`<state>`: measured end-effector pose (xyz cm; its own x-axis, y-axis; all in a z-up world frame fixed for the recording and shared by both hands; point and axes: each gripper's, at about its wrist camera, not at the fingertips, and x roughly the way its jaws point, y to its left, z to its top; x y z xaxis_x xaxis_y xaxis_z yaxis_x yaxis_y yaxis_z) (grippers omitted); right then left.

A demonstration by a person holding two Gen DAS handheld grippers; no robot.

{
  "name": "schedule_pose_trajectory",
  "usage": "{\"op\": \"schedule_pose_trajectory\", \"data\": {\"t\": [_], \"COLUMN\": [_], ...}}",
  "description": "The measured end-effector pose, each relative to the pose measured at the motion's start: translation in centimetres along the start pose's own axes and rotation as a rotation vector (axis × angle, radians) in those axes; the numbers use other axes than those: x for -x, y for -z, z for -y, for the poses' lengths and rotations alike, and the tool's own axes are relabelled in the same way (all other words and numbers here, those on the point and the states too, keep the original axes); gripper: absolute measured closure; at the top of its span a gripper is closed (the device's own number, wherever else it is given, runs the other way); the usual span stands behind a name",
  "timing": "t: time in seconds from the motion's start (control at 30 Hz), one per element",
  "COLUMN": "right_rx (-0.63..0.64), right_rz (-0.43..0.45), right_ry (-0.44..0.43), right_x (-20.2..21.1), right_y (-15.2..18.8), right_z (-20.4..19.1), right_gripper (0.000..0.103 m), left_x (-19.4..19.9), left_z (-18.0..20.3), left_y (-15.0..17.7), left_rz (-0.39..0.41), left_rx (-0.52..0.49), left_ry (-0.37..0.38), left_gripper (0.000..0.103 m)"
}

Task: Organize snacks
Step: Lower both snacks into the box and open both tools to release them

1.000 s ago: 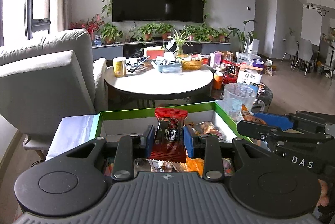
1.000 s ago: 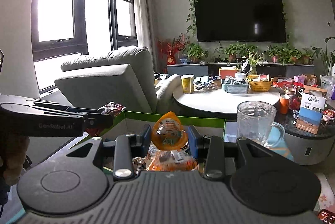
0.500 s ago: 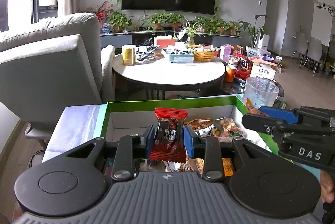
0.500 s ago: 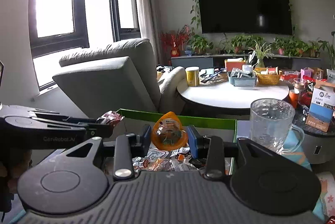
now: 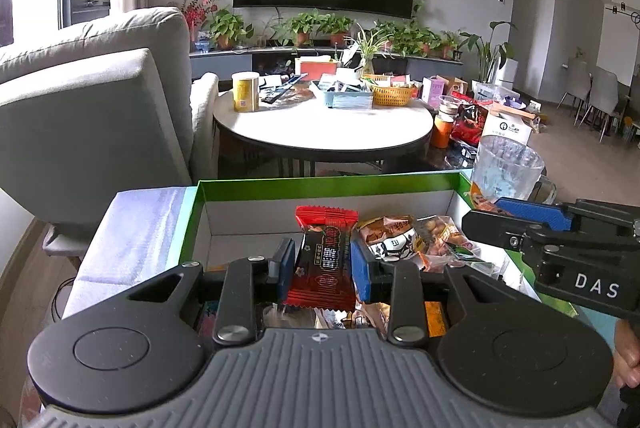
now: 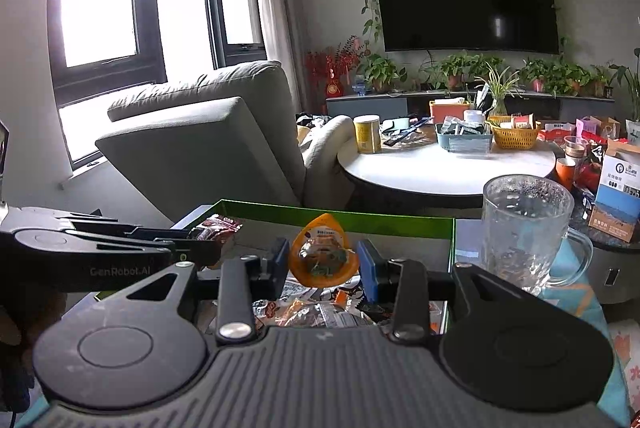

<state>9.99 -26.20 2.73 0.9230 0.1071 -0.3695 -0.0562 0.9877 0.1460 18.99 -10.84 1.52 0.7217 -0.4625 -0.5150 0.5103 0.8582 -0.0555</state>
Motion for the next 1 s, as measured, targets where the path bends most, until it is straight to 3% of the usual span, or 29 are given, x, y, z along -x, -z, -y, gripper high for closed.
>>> {"op": "schedule_pose_trajectory", "data": {"t": [0.3, 0.4, 0.53, 1.0], "right_rx": [-0.013, -0.014, -0.025, -0.032], "right_rz": [-0.01, -0.014, -0.011, -0.029], "right_ry": [0.003, 0.007, 0.01, 0.007], "right_x": [-0.8, -1.0, -1.2, -1.0], "right_y": [-0.1, 0.1, 0.3, 0.7], "right_z": [0.0, 0.1, 0.1, -0.2], "right_gripper": [0.061, 0.061, 0.041, 0.039], "left_x": [-0.7, -1.0, -1.3, -0.2], "left_z": [-0.2, -0.1, 0.0, -0.2], "left_y": [-0.1, 0.2, 0.5, 0.8], "left_rz": [-0.014, -0.034, -0.055, -0.045], "left_rx": [0.004, 0.007, 0.003, 0.026], "left_ry": [-0.008, -0.003, -0.018, -0.047], "left_gripper": [0.074, 0.066, 0.06, 0.055]}}
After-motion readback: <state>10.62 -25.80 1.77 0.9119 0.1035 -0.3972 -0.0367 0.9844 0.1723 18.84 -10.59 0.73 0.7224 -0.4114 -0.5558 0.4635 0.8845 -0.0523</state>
